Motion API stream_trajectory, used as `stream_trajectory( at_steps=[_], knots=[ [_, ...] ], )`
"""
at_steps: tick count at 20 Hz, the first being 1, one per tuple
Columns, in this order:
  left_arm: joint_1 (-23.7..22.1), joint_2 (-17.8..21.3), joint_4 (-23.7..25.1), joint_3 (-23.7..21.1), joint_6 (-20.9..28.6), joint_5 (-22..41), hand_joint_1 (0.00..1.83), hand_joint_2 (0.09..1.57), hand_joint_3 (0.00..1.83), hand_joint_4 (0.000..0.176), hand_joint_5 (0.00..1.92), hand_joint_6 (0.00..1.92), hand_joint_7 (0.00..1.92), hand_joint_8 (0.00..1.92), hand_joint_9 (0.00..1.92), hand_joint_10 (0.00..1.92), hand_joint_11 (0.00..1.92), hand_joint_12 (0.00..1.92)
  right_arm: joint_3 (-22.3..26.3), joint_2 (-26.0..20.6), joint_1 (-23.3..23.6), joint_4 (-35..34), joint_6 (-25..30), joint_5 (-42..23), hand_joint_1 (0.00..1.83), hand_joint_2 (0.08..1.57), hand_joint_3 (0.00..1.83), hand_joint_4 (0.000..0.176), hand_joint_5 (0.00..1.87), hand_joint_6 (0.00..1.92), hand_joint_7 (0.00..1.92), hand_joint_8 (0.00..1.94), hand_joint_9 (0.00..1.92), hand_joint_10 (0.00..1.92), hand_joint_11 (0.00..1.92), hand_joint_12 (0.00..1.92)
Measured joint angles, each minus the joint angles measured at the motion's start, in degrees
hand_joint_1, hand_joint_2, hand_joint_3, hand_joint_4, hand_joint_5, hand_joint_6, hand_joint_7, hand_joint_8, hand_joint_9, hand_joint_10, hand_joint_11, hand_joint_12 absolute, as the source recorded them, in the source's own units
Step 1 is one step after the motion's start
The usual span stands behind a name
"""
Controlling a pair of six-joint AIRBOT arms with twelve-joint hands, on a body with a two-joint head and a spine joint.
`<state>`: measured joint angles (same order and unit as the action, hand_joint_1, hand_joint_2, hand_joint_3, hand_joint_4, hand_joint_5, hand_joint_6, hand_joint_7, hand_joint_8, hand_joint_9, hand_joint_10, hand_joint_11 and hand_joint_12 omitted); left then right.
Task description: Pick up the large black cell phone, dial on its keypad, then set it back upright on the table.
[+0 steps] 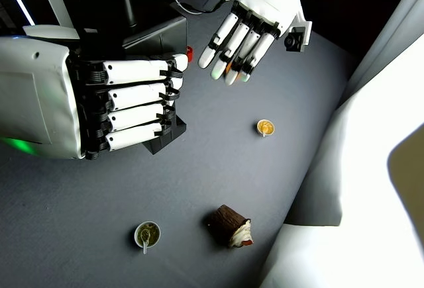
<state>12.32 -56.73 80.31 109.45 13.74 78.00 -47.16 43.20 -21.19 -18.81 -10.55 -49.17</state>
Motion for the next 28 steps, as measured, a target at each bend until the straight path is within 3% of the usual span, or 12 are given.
stream_trajectory(
  at_steps=[4, 8, 10, 13, 19, 23, 26, 27, 28],
  knots=[
    [0.0, 0.2, -1.3, -4.0, -0.5, -4.7, 1.29, 1.31, 0.04, 0.078, 0.12, 0.00, 0.58, 1.71, 0.92, 1.92, 0.83, 1.92, 0.3, -0.1, 0.4, 0.0, -0.3, 0.5, 1.49, 1.10, 0.00, 0.000, 0.99, 0.75, 0.93, 0.95, 0.92, 1.12, 0.90, 1.54],
    [0.0, 0.9, -3.2, -8.0, -1.9, -9.6, 1.30, 1.30, 0.03, 0.086, 0.11, 0.00, 0.61, 1.67, 0.90, 1.92, 0.82, 1.92, 0.4, -0.1, 0.4, 0.0, -0.6, 0.8, 1.49, 1.09, 0.00, 0.000, 1.02, 0.68, 0.93, 0.95, 0.95, 1.09, 0.92, 1.51],
    [0.0, 1.2, -3.7, -9.8, -2.8, -12.6, 1.30, 1.30, 0.03, 0.086, 0.07, 0.00, 0.61, 1.66, 0.90, 1.92, 0.82, 1.92, 0.5, -0.1, 0.6, 0.0, -0.7, 1.1, 1.49, 1.09, 0.00, 0.000, 1.04, 0.64, 0.95, 0.92, 0.97, 1.08, 0.90, 1.54],
    [0.0, 1.6, -5.0, -13.0, -3.6, -15.6, 1.30, 1.29, 0.03, 0.081, 0.07, 0.00, 0.62, 1.65, 0.89, 1.92, 0.82, 1.92, 0.7, -0.1, 0.7, 0.2, -0.7, 1.1, 1.49, 1.11, 0.00, 0.000, 0.97, 0.75, 0.89, 1.04, 0.91, 1.16, 0.92, 1.52],
    [0.1, 3.5, -5.6, -19.4, -4.5, -20.1, 1.29, 1.30, 0.03, 0.070, 0.07, 0.00, 0.60, 1.67, 0.84, 1.92, 0.75, 1.92, 0.6, -0.5, 0.8, -0.3, -1.4, 1.5, 1.49, 1.09, 0.00, 0.000, 1.01, 0.69, 0.96, 0.90, 0.95, 1.10, 0.90, 1.54],
    [1.2, 3.9, -8.1, -19.3, -4.9, -19.8, 1.30, 1.29, 0.03, 0.068, 0.11, 0.01, 0.62, 1.65, 0.83, 1.92, 0.76, 1.92, 0.7, -0.5, 0.8, -0.1, -1.2, 1.5, 1.49, 1.09, 0.00, 0.000, 1.02, 0.69, 0.98, 0.86, 0.96, 1.09, 0.90, 1.53],
    [2.1, 3.9, -7.7, -15.4, -4.9, -18.3, 1.29, 1.30, 0.04, 0.060, 0.09, 0.00, 0.59, 1.69, 0.86, 1.92, 0.76, 1.92, 0.8, -0.4, 0.8, 0.2, -1.1, 1.5, 1.49, 1.10, 0.00, 0.000, 0.99, 0.75, 0.92, 0.97, 0.92, 1.14, 0.88, 1.57],
    [2.2, 3.9, -7.6, -13.7, -4.9, -18.2, 1.29, 1.30, 0.04, 0.057, 0.09, 0.00, 0.59, 1.69, 0.86, 1.92, 0.77, 1.92, 0.8, -0.4, 0.8, 0.1, -1.1, 1.5, 1.40, 1.12, 0.00, 0.000, 0.97, 0.85, 0.91, 1.03, 0.93, 1.26, 0.87, 1.33],
    [2.2, 3.9, -7.5, -11.8, -4.9, -17.9, 1.29, 1.32, 0.04, 0.055, 0.09, 0.00, 0.57, 1.73, 0.85, 1.92, 0.78, 1.92, 0.8, -0.4, 0.8, 0.1, -1.1, 1.5, 1.47, 1.10, 0.00, 0.000, 1.00, 0.75, 0.91, 0.99, 0.92, 1.16, 0.89, 1.50]
  ],
)
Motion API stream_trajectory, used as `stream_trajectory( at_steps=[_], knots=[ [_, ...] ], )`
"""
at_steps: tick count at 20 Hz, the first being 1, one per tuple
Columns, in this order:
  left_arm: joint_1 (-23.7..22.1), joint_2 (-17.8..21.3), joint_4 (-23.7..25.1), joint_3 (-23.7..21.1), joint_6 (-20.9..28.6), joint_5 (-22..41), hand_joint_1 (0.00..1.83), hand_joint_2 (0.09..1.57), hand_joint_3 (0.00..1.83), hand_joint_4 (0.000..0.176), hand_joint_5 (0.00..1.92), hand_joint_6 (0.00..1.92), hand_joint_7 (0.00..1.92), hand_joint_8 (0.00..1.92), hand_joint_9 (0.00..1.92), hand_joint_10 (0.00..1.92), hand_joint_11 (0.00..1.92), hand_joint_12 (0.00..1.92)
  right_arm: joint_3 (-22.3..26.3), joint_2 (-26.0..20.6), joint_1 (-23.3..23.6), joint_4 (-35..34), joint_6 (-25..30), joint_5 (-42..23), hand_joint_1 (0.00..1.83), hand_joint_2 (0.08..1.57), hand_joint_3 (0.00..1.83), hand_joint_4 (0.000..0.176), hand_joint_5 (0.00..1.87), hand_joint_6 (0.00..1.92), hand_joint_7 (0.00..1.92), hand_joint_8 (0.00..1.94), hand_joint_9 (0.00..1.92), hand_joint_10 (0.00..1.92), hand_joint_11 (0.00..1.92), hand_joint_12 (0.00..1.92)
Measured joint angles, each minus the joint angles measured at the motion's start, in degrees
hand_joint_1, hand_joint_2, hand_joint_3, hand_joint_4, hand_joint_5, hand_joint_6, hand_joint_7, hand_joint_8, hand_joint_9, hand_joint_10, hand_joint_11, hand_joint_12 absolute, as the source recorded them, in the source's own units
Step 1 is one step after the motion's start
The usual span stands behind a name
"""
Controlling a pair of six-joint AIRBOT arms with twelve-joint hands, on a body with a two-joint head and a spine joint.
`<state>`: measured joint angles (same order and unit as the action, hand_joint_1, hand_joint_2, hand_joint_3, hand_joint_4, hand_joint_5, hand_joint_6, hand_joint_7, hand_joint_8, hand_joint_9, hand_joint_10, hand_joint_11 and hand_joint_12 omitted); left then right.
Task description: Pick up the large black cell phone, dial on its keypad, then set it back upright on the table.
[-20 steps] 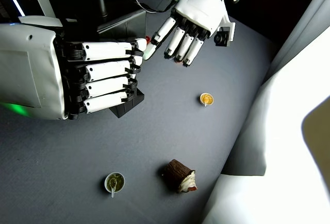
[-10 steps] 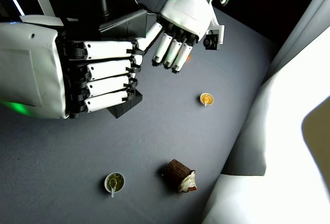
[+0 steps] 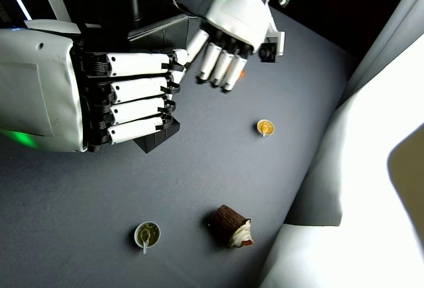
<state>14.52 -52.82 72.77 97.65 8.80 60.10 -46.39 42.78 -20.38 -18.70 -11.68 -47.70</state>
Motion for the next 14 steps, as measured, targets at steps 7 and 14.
stream_trajectory(
  at_steps=[7, 14],
  knots=[
    [-1.3, -0.7, 0.6, 8.0, 0.1, 2.4, 1.29, 1.31, 0.04, 0.047, 0.07, 0.00, 0.58, 1.70, 0.82, 1.92, 0.79, 1.92, 0.0, 0.0, 0.0, -0.1, 0.0, 0.0, 1.40, 1.10, 0.00, 0.000, 1.02, 0.77, 0.95, 0.97, 0.95, 1.21, 0.88, 1.29],
    [-1.9, -0.9, 0.4, 0.8, 0.5, 1.4, 1.28, 1.32, 0.03, 0.070, 0.12, 0.00, 0.57, 1.71, 0.82, 1.92, 0.77, 1.92, 0.0, 0.0, 0.0, 0.0, 0.0, 0.0, 1.49, 1.09, 0.00, 0.000, 1.04, 0.69, 0.95, 0.91, 0.95, 1.10, 0.90, 1.53]
  ],
)
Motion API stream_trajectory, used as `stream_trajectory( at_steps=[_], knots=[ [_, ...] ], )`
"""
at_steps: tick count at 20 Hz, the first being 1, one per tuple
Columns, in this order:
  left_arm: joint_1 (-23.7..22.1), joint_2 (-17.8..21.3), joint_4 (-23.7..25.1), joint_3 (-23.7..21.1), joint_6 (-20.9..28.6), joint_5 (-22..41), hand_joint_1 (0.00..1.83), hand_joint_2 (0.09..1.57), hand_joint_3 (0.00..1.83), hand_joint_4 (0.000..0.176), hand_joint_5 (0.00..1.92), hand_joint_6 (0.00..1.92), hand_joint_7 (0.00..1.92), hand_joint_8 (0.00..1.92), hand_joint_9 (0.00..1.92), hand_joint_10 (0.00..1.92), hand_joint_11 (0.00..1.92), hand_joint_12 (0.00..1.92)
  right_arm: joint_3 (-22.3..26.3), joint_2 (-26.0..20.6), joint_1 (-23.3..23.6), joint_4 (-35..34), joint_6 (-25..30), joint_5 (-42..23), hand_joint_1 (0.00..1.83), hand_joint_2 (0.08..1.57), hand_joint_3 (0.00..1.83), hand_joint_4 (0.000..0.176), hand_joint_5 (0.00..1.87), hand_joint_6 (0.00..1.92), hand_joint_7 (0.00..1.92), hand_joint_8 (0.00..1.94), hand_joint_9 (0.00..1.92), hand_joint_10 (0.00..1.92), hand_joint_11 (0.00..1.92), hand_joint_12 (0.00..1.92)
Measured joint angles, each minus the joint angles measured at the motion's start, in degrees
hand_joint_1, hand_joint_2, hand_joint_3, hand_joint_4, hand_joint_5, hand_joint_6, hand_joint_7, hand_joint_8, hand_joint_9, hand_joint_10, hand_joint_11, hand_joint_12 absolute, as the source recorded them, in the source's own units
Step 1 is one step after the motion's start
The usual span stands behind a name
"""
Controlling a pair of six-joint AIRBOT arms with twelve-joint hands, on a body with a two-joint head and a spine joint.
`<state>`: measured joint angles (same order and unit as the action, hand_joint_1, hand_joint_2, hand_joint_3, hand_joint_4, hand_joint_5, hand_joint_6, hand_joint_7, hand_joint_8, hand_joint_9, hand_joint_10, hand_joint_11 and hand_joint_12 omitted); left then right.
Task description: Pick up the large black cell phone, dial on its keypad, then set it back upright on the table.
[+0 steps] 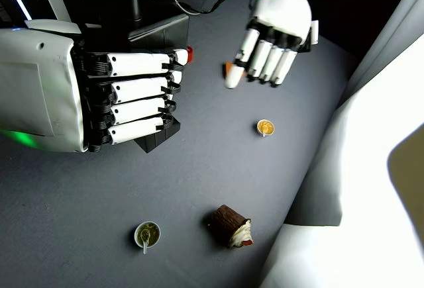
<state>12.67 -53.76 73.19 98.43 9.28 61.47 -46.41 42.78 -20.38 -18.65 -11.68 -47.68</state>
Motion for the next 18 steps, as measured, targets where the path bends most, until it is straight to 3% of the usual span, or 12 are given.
stream_trajectory(
  at_steps=[4, 5, 9, 12, 14, 16, 18],
  knots=[
    [-0.7, 0.7, 0.0, -5.2, 0.0, -2.0, 1.29, 1.32, 0.03, 0.060, 0.13, 0.00, 0.58, 1.71, 0.86, 1.92, 0.78, 1.92, 0.0, 0.0, 0.0, 0.0, 0.0, 0.0, 1.49, 1.10, 0.00, 0.000, 0.98, 0.77, 0.91, 0.97, 0.92, 1.14, 0.87, 1.57],
    [-1.0, 0.8, 0.1, -6.9, 0.0, -2.6, 1.29, 1.31, 0.02, 0.058, 0.14, 0.00, 0.59, 1.70, 0.89, 1.92, 0.83, 1.92, -0.1, 0.0, 0.0, 0.0, 0.0, 0.0, 1.49, 1.11, 0.00, 0.000, 0.99, 0.74, 0.90, 0.99, 0.91, 1.15, 0.88, 1.56],
    [-1.1, 1.7, -0.1, -10.6, 0.0, -4.3, 1.30, 1.29, 0.02, 0.054, 0.13, 0.00, 0.62, 1.65, 0.87, 1.92, 0.73, 1.92, -0.4, -0.1, 0.0, -0.5, -0.4, 0.1, 1.49, 1.10, 0.00, 0.000, 1.02, 0.68, 0.92, 0.96, 0.94, 1.12, 0.89, 1.55],
    [0.2, 1.8, -2.4, -10.3, 0.0, -3.5, 1.30, 1.30, 0.02, 0.046, 0.11, 0.00, 0.61, 1.67, 0.87, 1.92, 0.77, 1.92, -0.4, -0.1, 0.2, -0.4, -0.3, 0.1, 1.49, 1.09, 0.00, 0.000, 1.03, 0.68, 0.93, 0.96, 0.94, 1.11, 0.88, 1.55],
    [1.3, 1.9, -2.2, -9.1, 1.0, -0.6, 1.30, 1.30, 0.02, 0.045, 0.11, 0.00, 0.61, 1.66, 0.85, 1.92, 0.75, 1.92, -0.4, 0.1, 0.2, 0.0, -0.2, -0.1, 1.49, 1.10, 0.00, 0.000, 1.01, 0.71, 0.93, 0.95, 0.93, 1.12, 0.87, 1.57],
    [1.9, 2.5, -2.0, -8.4, 2.0, 2.9, 1.30, 1.30, 0.02, 0.054, 0.13, 0.01, 0.61, 1.67, 0.85, 1.92, 0.75, 1.92, -0.4, 0.3, 0.2, -0.1, -0.2, -0.2, 1.49, 1.09, 0.00, 0.000, 1.03, 0.67, 0.92, 0.96, 0.94, 1.11, 0.90, 1.54],
    [2.4, 3.2, -2.9, -7.8, 3.7, 5.8, 1.29, 1.31, 0.03, 0.049, 0.13, 0.00, 0.58, 1.70, 0.84, 1.92, 0.76, 1.92, -0.4, 0.6, 0.2, -1.6, -1.2, -1.4, 1.49, 1.09, 0.00, 0.000, 1.05, 0.66, 0.93, 0.95, 0.94, 1.10, 0.90, 1.52]
  ],
)
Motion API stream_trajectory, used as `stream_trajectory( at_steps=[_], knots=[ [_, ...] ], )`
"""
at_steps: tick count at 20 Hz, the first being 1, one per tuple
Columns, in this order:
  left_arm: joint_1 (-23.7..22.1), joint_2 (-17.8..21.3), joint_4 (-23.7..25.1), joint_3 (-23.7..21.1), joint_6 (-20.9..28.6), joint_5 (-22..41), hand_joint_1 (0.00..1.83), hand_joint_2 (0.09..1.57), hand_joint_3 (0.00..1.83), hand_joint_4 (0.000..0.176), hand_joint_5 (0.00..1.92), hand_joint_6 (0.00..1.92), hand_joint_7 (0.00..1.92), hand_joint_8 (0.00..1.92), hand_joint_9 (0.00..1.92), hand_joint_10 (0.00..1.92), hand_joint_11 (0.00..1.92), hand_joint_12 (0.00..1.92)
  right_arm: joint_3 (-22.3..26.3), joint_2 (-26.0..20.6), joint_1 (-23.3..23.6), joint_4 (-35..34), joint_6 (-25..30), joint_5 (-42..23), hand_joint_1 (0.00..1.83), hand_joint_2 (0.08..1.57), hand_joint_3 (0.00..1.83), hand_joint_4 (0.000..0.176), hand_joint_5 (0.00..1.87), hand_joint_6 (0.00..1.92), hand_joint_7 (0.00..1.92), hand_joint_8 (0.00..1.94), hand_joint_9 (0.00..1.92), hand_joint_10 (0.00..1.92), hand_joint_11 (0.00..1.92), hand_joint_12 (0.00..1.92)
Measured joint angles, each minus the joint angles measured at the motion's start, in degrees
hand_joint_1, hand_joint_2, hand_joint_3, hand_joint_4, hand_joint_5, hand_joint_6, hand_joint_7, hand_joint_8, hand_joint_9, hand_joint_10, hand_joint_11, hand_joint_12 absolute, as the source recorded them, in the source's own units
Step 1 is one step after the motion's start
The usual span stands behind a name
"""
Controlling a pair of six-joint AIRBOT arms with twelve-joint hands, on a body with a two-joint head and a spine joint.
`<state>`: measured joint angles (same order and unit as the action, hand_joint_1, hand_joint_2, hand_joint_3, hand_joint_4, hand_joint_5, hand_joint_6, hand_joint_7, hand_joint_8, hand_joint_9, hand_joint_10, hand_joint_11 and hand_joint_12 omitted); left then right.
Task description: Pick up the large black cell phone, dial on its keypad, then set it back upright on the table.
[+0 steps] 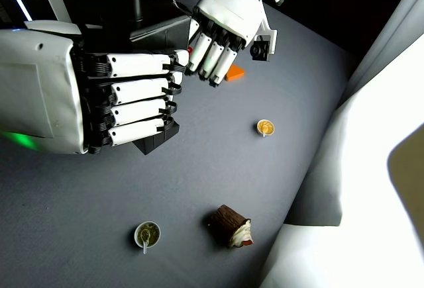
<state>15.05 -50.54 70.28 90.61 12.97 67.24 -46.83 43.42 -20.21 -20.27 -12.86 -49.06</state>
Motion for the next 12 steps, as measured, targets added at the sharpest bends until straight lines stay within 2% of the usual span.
stream_trajectory(
  at_steps=[2, 3, 4, 5, 6, 8, 9, 10, 11, 12],
  knots=[
    [0.3, 0.7, -0.1, 0.1, 2.4, 1.2, 1.29, 1.31, 0.02, 0.048, 0.13, 0.00, 0.59, 1.69, 0.83, 1.92, 0.77, 1.92, -0.1, 0.1, 0.0, -2.3, 0.0, -0.9, 1.49, 1.09, 0.00, 0.000, 1.06, 0.64, 0.94, 0.93, 0.94, 1.10, 0.90, 1.53],
    [0.3, 0.7, 0.2, 0.2, 4.4, 2.0, 1.29, 1.32, 0.02, 0.041, 0.13, 0.00, 0.58, 1.70, 0.83, 1.92, 0.79, 1.92, -0.2, 0.2, 0.0, -3.4, -0.1, -1.0, 1.40, 1.10, 0.00, 0.000, 1.04, 0.74, 0.93, 1.00, 0.95, 1.22, 0.89, 1.30],
    [0.3, 0.7, 0.7, 0.3, 7.3, 3.2, 1.29, 1.31, 0.02, 0.030, 0.12, 0.00, 0.59, 1.68, 0.83, 1.92, 0.80, 1.92, -0.3, 0.3, 0.0, -4.3, -0.2, -1.2, 1.47, 1.10, 0.00, 0.000, 1.03, 0.71, 0.91, 0.98, 0.92, 1.16, 0.89, 1.49],
    [0.1, 0.7, 2.0, 0.3, 10.5, 3.8, 1.30, 1.30, 0.01, 0.020, 0.13, 0.01, 0.60, 1.66, 0.84, 1.92, 0.82, 1.92, -0.3, 0.4, -0.2, -5.0, -0.2, -1.4, 1.48, 1.10, 0.00, 0.000, 1.03, 0.70, 0.90, 0.99, 0.91, 1.15, 0.90, 1.52],
    [-0.2, 0.7, 4.9, 0.3, 15.1, 5.0, 1.30, 1.29, 0.01, 0.002, 0.20, 0.02, 0.63, 1.62, 0.85, 1.92, 0.84, 1.92, -0.3, 0.6, -0.4, -5.9, -0.2, -2.0, 1.49, 1.09, 0.00, 0.000, 1.04, 0.67, 0.92, 0.98, 0.92, 1.13, 0.91, 1.52],
    [-0.2, 0.7, 9.3, 0.2, 19.5, 6.4, 1.30, 1.28, 0.00, 0.000, 0.35, 0.02, 0.65, 1.60, 0.82, 1.92, 0.81, 1.92, -0.3, 1.0, -1.2, -7.6, -0.3, -3.0, 1.49, 1.09, 0.00, 0.000, 1.01, 0.72, 0.92, 0.97, 0.92, 1.13, 0.92, 1.51],
    [0.1, 0.7, 9.3, 0.2, 21.4, 6.5, 1.32, 1.24, 0.00, 0.000, 0.41, 0.02, 0.74, 1.45, 0.78, 1.91, 0.74, 1.92, -0.5, 1.2, -2.1, -7.7, -0.2, -3.9, 1.49, 1.09, 0.00, 0.000, 1.01, 0.73, 0.93, 0.95, 0.93, 1.12, 0.91, 1.52],
    [0.1, 0.7, 8.7, 0.1, 24.1, 6.3, 1.33, 1.19, 0.00, 0.000, 0.48, 0.02, 0.83, 1.29, 0.76, 1.71, 0.65, 1.92, -0.8, 1.6, -3.1, -7.6, -0.2, -4.4, 1.49, 1.10, 0.00, 0.000, 1.01, 0.72, 0.92, 0.98, 0.91, 1.15, 0.92, 1.51],
    [0.1, 0.7, 7.5, 0.1, 24.9, 6.3, 1.33, 1.17, 0.00, 0.000, 0.49, 0.01, 0.85, 1.26, 0.74, 1.60, 0.64, 1.88, -1.1, 2.1, -3.9, -8.0, -0.3, -4.7, 1.49, 1.10, 0.00, 0.000, 1.02, 0.71, 0.91, 0.99, 0.90, 1.16, 0.91, 1.51],
    [0.1, 0.7, 6.6, 0.0, 25.1, 6.4, 1.29, 1.23, 0.00, 0.000, 0.49, 0.00, 0.75, 1.38, 0.70, 1.41, 0.59, 1.79, -1.3, 2.4, -4.8, -8.7, -0.2, -5.0, 1.49, 1.10, 0.00, 0.000, 1.02, 0.72, 0.92, 0.96, 0.91, 1.14, 0.90, 1.54]
  ],
)
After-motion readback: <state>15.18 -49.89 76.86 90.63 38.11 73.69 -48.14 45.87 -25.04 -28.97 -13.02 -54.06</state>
